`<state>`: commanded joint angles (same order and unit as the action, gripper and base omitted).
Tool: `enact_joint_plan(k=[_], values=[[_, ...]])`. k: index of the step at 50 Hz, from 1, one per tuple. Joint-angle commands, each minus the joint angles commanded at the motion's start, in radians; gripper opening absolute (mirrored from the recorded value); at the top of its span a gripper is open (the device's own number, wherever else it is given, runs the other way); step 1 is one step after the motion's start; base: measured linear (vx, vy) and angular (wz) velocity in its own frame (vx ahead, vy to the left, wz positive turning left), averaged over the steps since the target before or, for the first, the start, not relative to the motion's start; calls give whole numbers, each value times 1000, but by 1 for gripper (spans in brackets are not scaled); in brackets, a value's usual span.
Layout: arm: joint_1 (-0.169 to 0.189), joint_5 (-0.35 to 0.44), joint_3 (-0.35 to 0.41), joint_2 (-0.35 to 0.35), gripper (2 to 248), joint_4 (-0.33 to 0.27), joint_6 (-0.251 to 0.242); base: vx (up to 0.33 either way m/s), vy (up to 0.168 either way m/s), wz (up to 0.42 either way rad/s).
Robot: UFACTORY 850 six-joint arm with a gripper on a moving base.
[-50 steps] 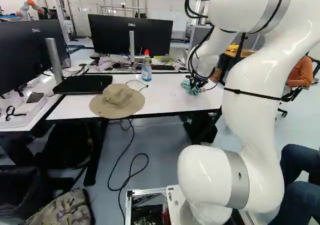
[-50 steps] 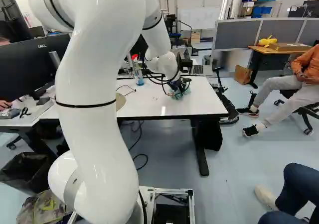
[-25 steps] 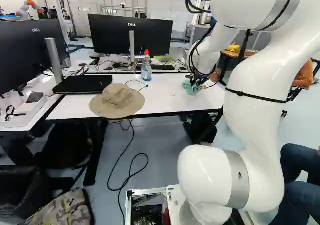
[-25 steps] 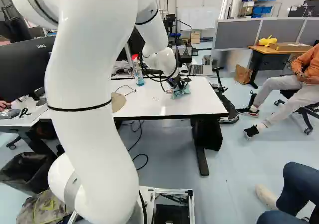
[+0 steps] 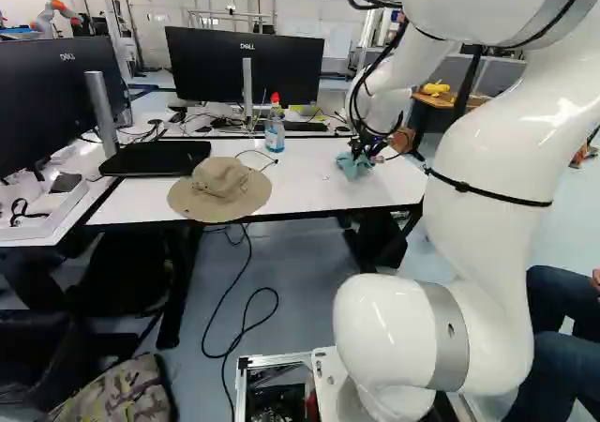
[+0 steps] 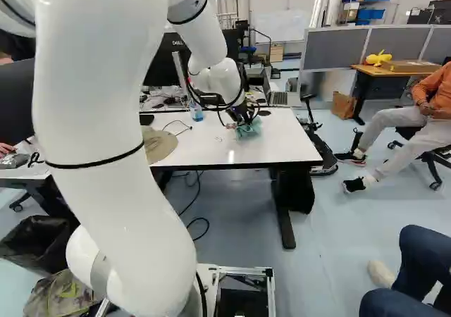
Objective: Clean the table with the green towel
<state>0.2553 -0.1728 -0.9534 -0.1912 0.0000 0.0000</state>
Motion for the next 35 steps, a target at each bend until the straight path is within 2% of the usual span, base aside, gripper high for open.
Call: enact_joint_plan(k=[26,35], values=[[-10,-189,20,83,51,0,0,0,0,0],[-14,-220,30,115,51,0,0,0,0,0]])
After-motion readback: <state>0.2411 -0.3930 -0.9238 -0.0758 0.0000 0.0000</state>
